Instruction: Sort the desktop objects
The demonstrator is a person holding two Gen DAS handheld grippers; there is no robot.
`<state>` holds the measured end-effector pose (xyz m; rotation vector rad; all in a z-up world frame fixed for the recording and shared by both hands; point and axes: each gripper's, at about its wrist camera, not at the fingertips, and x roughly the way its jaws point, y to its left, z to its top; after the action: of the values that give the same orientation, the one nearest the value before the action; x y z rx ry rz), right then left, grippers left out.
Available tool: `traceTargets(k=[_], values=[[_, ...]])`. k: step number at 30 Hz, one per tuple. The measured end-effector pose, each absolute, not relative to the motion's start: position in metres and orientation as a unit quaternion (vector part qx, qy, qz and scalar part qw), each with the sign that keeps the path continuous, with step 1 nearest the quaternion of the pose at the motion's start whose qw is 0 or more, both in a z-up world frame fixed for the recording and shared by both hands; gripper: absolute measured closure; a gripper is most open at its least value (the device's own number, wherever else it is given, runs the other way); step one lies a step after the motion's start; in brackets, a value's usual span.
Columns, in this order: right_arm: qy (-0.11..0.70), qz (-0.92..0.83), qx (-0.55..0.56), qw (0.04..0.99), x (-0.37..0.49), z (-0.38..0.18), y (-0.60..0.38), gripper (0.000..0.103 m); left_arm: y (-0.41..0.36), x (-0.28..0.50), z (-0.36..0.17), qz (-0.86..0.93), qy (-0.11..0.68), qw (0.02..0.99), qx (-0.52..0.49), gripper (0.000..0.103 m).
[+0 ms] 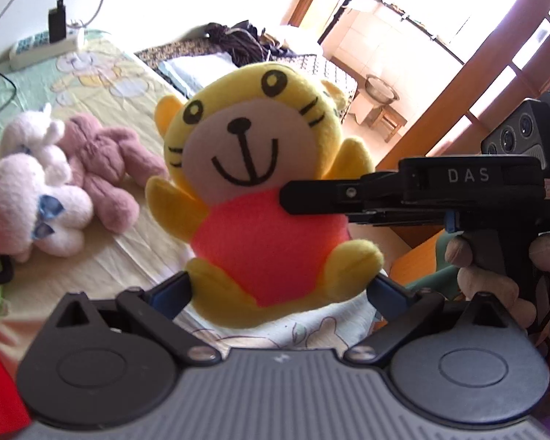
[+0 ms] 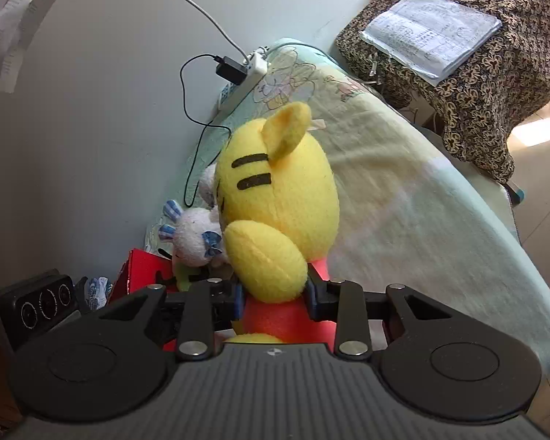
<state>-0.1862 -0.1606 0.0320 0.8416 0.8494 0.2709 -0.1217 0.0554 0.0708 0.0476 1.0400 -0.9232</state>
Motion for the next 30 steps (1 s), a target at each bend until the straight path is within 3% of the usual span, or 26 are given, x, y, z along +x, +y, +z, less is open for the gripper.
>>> traceTargets(k=[13,21,30], values=[[0.342,0.261,0.327,0.841,-0.160,0.112,-0.027,0.070,0.230,-0.141,0.139,-0.331,0.373,0.867,-0.007,0.003],[0.339,0.290,0.285,0.849,-0.142,0.117,0.073,0.070,0.301,-0.131,0.119,-0.283,0.392,0.875,-0.026,0.001],[0.399,0.231,0.217,0.860,-0.126,0.111,0.133,0.069,0.325,-0.120,0.079,-0.283,0.448,0.847,-0.037,0.002]])
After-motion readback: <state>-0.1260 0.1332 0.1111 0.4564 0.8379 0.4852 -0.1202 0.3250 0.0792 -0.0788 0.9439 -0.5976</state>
